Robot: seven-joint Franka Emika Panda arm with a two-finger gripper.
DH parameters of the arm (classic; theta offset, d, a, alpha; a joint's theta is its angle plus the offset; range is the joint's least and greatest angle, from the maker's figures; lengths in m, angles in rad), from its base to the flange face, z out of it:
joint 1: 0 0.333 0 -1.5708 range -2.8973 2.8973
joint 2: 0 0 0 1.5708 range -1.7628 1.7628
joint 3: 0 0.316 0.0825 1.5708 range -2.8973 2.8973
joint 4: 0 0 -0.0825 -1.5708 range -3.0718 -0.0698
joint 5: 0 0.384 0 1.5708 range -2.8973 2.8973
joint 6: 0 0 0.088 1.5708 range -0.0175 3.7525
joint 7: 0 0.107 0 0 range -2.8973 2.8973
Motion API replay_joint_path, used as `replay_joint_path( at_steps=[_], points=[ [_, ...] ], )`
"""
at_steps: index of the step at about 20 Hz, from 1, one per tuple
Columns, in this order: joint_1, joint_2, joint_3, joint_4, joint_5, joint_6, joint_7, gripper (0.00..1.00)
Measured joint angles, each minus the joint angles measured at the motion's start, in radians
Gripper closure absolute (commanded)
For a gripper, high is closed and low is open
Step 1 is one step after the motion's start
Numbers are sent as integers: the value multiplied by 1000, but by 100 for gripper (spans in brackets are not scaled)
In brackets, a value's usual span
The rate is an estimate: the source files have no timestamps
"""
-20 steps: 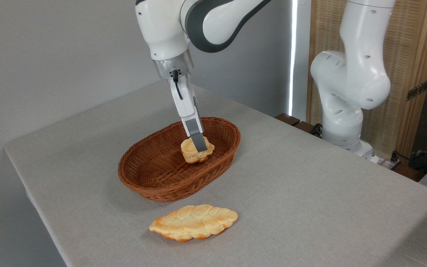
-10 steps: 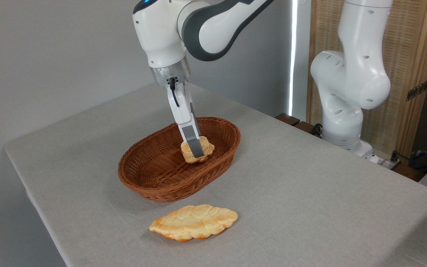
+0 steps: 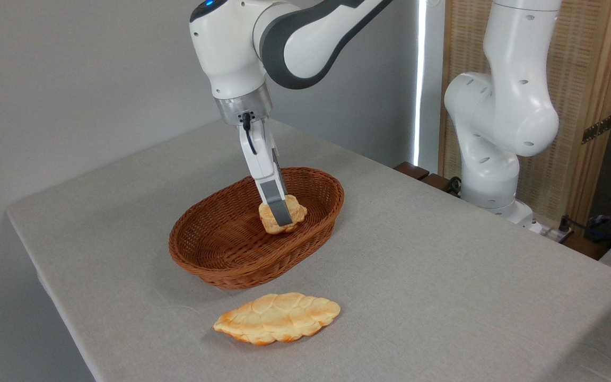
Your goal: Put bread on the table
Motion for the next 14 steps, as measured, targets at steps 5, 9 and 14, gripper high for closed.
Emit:
replay_joint_path(
  at_steps=[5, 9, 14],
  points=[
    [0, 0, 0, 0, 0, 0, 0, 33],
    [2, -3, 1, 2, 0, 3, 0, 29],
    [11, -29, 20, 24, 0, 4, -7, 28]
  ],
)
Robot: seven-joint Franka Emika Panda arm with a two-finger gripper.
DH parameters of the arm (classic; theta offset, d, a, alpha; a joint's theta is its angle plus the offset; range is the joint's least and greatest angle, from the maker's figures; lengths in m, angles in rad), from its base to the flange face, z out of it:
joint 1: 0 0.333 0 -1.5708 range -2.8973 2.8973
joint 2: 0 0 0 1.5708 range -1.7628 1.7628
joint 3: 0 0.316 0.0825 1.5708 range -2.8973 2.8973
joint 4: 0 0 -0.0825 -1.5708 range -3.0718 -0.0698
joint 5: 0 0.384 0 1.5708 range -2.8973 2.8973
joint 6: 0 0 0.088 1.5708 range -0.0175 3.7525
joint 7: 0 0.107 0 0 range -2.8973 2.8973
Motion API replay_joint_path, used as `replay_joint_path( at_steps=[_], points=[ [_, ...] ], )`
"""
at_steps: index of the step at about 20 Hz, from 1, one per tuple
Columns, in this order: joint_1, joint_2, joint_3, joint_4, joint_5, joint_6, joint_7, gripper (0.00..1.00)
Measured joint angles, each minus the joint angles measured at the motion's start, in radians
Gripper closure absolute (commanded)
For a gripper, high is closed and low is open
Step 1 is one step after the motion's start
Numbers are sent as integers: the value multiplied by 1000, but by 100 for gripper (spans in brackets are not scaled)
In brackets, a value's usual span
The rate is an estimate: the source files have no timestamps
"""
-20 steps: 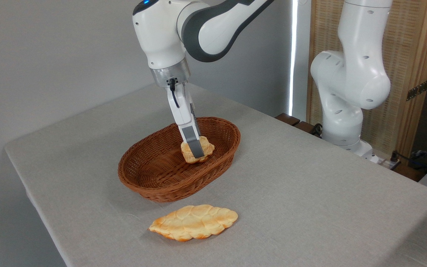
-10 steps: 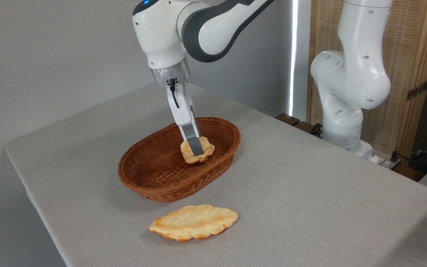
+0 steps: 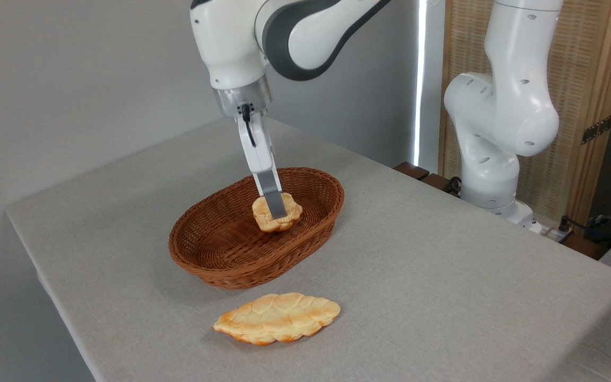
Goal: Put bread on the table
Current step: 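Lift the roll out of the basket and lower it onto the table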
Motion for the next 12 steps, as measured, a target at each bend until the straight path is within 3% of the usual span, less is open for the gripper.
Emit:
replay_joint_path(
  at_steps=[5, 10, 11, 12],
  points=[
    [8, -30, 83, 47, 0, -48, -15, 26],
    [12, -43, 221, 86, 1, -95, -15, 25],
    [14, -43, 243, 86, 9, -95, -14, 18],
    [21, -43, 261, 87, 24, -95, -14, 5]
  ],
)
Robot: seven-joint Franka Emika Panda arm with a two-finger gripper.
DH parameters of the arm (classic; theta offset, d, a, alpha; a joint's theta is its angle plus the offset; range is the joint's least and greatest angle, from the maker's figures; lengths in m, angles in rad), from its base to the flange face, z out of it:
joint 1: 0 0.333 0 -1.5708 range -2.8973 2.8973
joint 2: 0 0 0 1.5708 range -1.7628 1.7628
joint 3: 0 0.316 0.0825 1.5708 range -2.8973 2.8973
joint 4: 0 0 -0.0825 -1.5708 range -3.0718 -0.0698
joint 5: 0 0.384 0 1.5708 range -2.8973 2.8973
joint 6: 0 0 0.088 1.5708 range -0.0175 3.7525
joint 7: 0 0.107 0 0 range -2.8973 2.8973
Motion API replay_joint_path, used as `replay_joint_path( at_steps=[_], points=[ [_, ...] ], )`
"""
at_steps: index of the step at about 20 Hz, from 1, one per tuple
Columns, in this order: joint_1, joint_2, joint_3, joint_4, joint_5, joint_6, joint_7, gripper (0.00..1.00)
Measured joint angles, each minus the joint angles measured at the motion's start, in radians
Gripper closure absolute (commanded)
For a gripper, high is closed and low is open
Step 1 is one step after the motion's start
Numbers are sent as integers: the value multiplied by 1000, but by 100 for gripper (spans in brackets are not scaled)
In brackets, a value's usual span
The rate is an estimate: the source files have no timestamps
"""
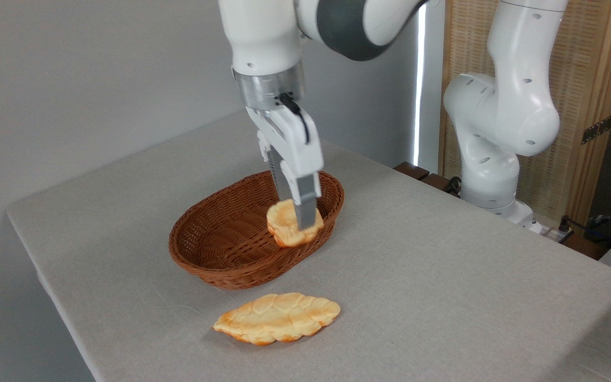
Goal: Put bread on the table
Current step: 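Lift the roll out of the basket and lower it onto the table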
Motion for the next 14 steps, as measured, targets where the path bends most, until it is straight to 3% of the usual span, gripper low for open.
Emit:
replay_joint_path(
  at_steps=[1, 7, 14],
  points=[
    [11, 0, 13, 0, 12, 0, 0, 0],
    [31, 21, 69, -7, 22, -2, 1, 0],
    [29, 47, 69, -11, 22, -2, 1, 0]
  ],
)
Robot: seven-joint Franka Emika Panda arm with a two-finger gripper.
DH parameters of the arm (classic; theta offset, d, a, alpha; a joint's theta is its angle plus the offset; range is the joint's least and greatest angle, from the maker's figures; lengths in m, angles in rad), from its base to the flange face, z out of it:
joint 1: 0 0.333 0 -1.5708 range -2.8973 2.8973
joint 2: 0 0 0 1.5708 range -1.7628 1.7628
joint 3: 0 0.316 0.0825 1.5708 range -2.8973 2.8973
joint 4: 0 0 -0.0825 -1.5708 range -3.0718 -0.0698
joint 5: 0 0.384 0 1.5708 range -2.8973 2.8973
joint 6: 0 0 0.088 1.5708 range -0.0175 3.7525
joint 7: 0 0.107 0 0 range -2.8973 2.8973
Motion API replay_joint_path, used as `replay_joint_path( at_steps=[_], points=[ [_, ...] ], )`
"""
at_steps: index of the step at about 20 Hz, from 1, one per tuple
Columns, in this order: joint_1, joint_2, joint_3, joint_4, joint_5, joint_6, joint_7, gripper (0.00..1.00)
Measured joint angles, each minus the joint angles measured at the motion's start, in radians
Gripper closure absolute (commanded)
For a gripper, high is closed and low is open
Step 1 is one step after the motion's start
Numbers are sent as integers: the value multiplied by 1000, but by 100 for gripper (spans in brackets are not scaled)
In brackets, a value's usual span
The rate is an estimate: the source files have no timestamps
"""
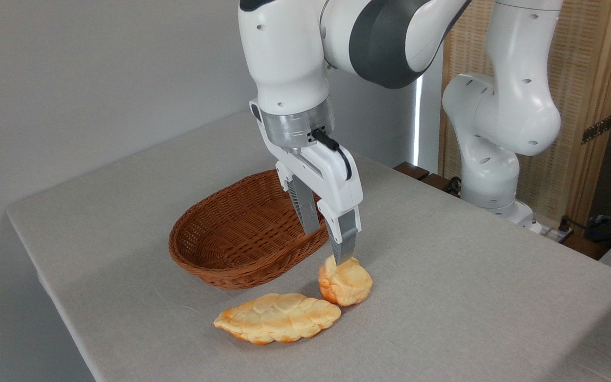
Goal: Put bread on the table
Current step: 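Open the gripper to release the roll and raise it away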
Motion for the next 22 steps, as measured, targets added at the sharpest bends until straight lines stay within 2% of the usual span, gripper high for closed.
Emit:
replay_joint_path(
  at_steps=[8, 14, 18, 22],
  points=[
    [-8, -10, -13, 10, 0, 0, 0, 0],
    [-9, -32, -22, 87, -15, 2, -2, 0],
    [-4, -31, -18, 98, -21, 2, -9, 0],
    [-6, -27, -21, 98, -23, 29, -104, 0]
  ],
)
